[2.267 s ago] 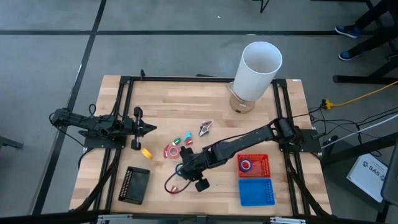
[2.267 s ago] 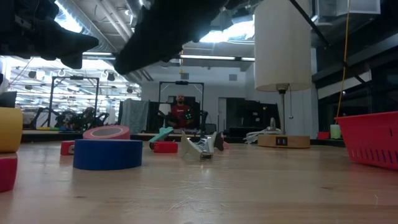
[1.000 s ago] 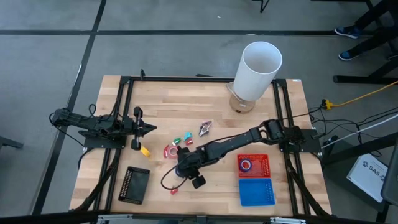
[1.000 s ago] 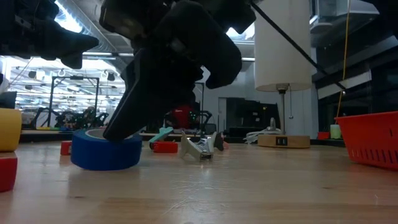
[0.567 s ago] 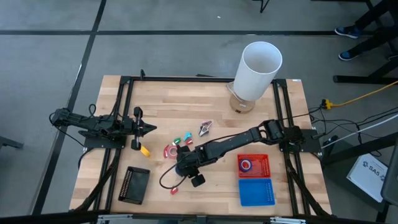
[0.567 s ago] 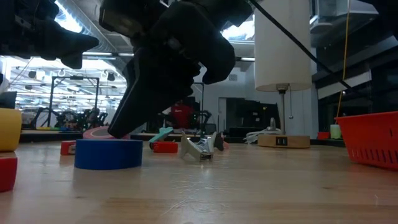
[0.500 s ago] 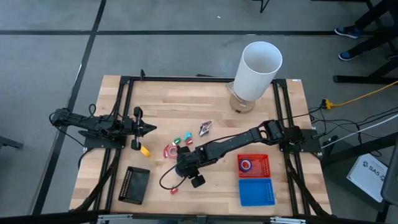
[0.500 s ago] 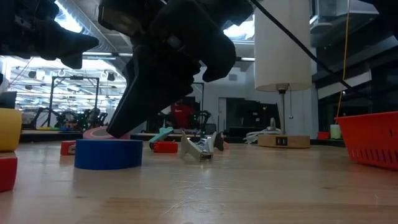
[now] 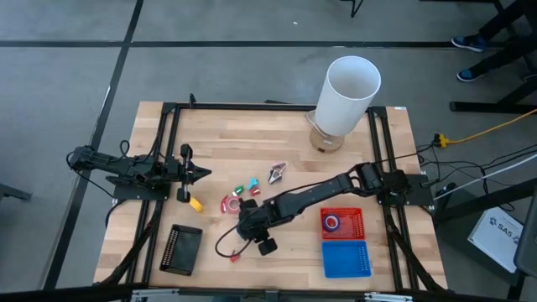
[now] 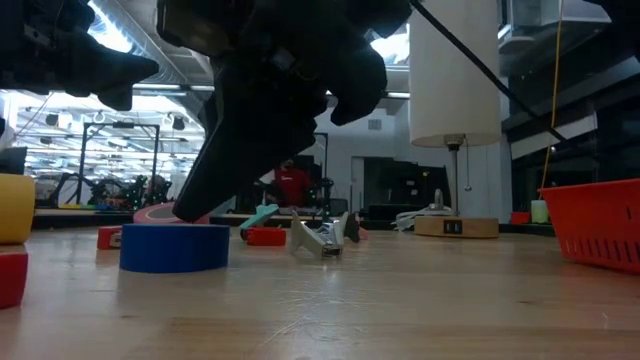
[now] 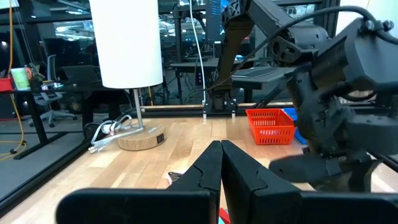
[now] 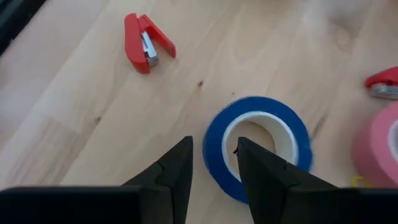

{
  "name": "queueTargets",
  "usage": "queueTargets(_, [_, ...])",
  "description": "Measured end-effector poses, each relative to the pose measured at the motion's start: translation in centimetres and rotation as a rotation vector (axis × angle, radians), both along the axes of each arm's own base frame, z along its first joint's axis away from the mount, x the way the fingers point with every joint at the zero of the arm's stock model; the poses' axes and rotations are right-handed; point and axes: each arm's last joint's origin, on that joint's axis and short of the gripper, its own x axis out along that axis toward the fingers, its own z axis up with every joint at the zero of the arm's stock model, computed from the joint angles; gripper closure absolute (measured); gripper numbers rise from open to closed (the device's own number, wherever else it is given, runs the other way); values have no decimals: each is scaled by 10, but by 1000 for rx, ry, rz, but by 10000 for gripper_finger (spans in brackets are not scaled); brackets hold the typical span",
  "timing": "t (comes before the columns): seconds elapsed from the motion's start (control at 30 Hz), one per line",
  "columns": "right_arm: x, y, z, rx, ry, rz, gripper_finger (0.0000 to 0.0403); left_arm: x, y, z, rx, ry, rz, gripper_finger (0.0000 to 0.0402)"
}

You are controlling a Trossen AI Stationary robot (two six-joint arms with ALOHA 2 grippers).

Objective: Pick and place Stapler, Stapler remover, tape
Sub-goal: Put the blue tape into the red basket

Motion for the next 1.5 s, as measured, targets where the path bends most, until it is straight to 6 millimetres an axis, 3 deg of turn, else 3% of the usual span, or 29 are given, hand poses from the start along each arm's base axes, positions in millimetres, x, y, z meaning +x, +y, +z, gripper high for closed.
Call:
queueTargets(0.27, [4,0,-15,50,25,-2,282,0,0,0,0,0,0,398])
queueTargets(0.5, [4,-5,-16,42,40,-11,371,0,0,0,0,0,0,398])
queueTargets(0.77, [-2,-11,-10,35,111,-71,372,0,0,0,0,0,0,398])
queueTargets(0.93, [-9,-13,6,21,162,-111,372,0,0,0,0,0,0,398])
queueTargets(1.27, [-22,-17,69,106,96,-261,372,0,0,0,0,0,0,398])
queueTargets(1.5, [-53,1,97,66,132,-489,372,0,0,0,0,-1,0,398])
